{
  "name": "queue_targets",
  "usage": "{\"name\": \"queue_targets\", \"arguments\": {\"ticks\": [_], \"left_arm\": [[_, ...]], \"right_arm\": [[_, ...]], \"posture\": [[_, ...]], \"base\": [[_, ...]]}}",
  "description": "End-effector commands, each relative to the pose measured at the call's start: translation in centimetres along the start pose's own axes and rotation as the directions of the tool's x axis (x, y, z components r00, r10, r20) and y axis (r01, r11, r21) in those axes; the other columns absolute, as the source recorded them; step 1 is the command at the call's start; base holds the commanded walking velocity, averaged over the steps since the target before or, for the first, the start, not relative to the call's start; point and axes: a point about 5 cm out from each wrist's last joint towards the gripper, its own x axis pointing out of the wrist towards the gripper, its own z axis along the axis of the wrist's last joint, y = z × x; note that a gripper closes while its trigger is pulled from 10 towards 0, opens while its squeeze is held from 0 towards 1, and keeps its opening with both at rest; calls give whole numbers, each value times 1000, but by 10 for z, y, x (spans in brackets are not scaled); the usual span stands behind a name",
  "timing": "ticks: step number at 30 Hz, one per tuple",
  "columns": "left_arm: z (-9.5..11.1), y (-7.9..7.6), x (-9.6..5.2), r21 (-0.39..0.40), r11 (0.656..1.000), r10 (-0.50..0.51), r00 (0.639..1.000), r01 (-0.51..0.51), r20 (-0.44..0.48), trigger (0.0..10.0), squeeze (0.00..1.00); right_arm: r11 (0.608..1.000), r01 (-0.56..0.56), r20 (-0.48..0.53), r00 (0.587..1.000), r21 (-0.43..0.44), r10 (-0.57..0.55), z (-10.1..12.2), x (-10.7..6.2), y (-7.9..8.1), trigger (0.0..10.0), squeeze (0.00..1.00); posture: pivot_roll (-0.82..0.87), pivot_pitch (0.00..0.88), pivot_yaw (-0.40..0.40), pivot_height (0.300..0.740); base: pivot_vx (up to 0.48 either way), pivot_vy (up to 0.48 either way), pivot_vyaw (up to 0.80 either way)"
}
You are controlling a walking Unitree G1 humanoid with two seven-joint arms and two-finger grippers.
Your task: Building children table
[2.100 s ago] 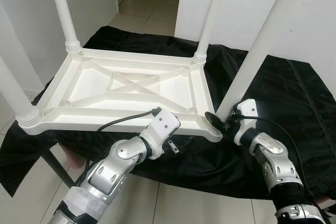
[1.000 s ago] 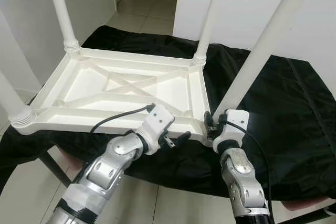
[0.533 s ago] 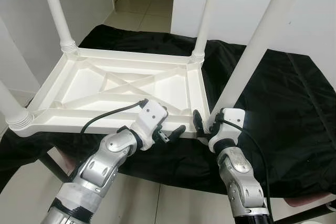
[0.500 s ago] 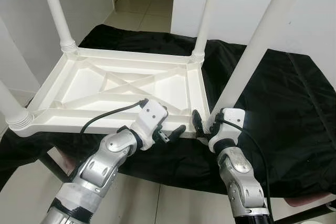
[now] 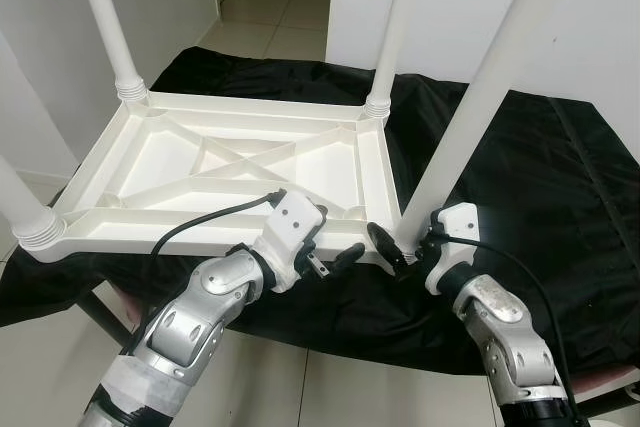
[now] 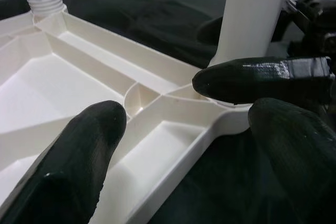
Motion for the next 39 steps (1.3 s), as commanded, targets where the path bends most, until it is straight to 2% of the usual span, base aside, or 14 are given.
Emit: {"name": "queue_targets", "arguments": {"ticks": [1,10,11,14,15,24,25,27,28,32,34,36,38,39], "left_arm": [[0,-13,-1,-1,983,-185,983,185,-17,10000,0],[-1,-26,0,-27,974,-227,974,226,-26,10000,0],[-1,-27,1,-27,974,-228,973,227,-26,10000,0],[0,-27,1,-28,973,-228,973,227,-26,10000,0],[0,-26,2,-26,974,-225,974,225,-25,10000,0],[1,-25,1,-25,976,-217,976,216,-27,10000,0],[0,-26,1,-30,977,-214,976,213,-29,10000,0],[0,-26,1,-30,977,-214,976,213,-29,10000,0],[0,-27,1,-34,977,-212,977,211,-31,10000,0],[-1,-28,0,-41,977,-210,977,208,-33,10000,0],[-2,-29,0,-49,978,-206,978,204,-37,10000,0],[-2,-29,0,-49,978,-206,978,204,-37,10000,0],[-3,-29,-1,-49,978,-204,978,202,-39,10000,0],[-3,-29,-1,-49,978,-204,978,202,-39,10000,0]], "right_arm": [[999,-48,-11,999,5,48,-2,2,-3,10000,0],[986,-165,-37,986,-22,164,-3,13,-15,10000,0],[985,-171,-43,985,-28,170,-4,14,-18,4235,0],[984,-175,-46,984,-31,174,-4,14,-20,4235,0],[984,-175,-49,984,-31,174,-5,14,-22,0,0],[982,-185,-60,981,-41,182,-7,11,-26,0,0],[982,-188,-64,980,-22,186,-9,8,-23,8824,0],[982,-188,-64,980,-22,186,-9,8,-23,8824,0],[983,-184,-52,982,-9,183,-9,5,-19,10000,0],[987,-162,-44,986,-2,162,-9,4,-13,10000,0],[999,-53,-43,998,11,53,-10,5,-5,10000,0],[999,-53,-43,998,11,53,-10,5,-5,10000,0],[995,94,-56,994,43,-92,-14,6,1,10000,0],[995,94,-56,994,43,-92,-14,6,1,10000,0]], "posture": [[-34,33,-24,740],[-24,23,-36,740],[-22,23,-39,740],[-22,23,-39,740],[-22,23,-39,740],[-15,19,-51,740],[-10,20,-63,740],[-10,20,-63,740],[-11,22,-64,740],[-8,21,-70,740],[-8,21,-71,740],[-8,21,-71,740],[-7,14,-71,740],[-7,14,-71,740]], "base": [[0,0,0],[0,0,0],[0,0,0],[0,0,0],[0,0,0],[0,0,0],[0,0,0],[0,0,0],[0,0,0],[0,0,0],[0,0,0],[0,0,0],[0,0,0],[0,0,0]]}}
